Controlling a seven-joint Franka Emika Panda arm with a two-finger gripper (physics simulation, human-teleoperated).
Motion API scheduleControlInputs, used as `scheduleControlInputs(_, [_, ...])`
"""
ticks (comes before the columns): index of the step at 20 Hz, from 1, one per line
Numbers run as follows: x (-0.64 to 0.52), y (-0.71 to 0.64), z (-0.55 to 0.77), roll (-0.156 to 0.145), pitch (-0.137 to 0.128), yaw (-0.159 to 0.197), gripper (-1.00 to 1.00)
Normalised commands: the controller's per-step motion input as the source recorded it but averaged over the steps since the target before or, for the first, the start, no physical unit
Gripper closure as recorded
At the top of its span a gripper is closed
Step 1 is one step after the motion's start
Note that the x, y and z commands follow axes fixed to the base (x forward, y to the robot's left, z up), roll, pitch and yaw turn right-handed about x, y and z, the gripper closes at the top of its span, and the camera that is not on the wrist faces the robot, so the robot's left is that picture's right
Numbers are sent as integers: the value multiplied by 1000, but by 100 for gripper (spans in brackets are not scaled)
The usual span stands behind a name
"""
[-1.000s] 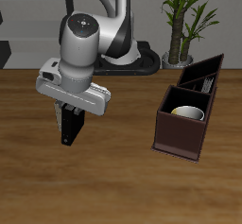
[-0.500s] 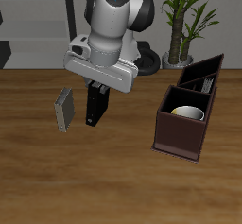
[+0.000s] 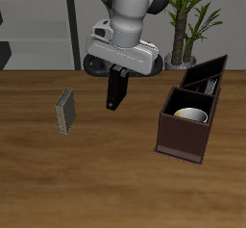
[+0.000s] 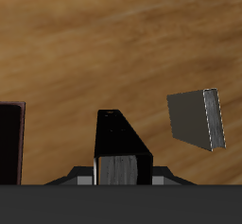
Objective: Place the white-yellow mug into the left desk caddy's right compartment and place the left black book into the left desk caddy's back compartment and place the right black book into the left desk caddy's front compartment
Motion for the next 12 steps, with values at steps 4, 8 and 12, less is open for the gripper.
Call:
scheduleControlInputs(4, [-790, 385, 122, 60, -63, 6, 100])
scheduleControlInputs(8, [-669, 320, -16, -5, -42, 22, 100])
scheduleControlInputs(12, [-335, 86, -37, -40, 17, -32, 100])
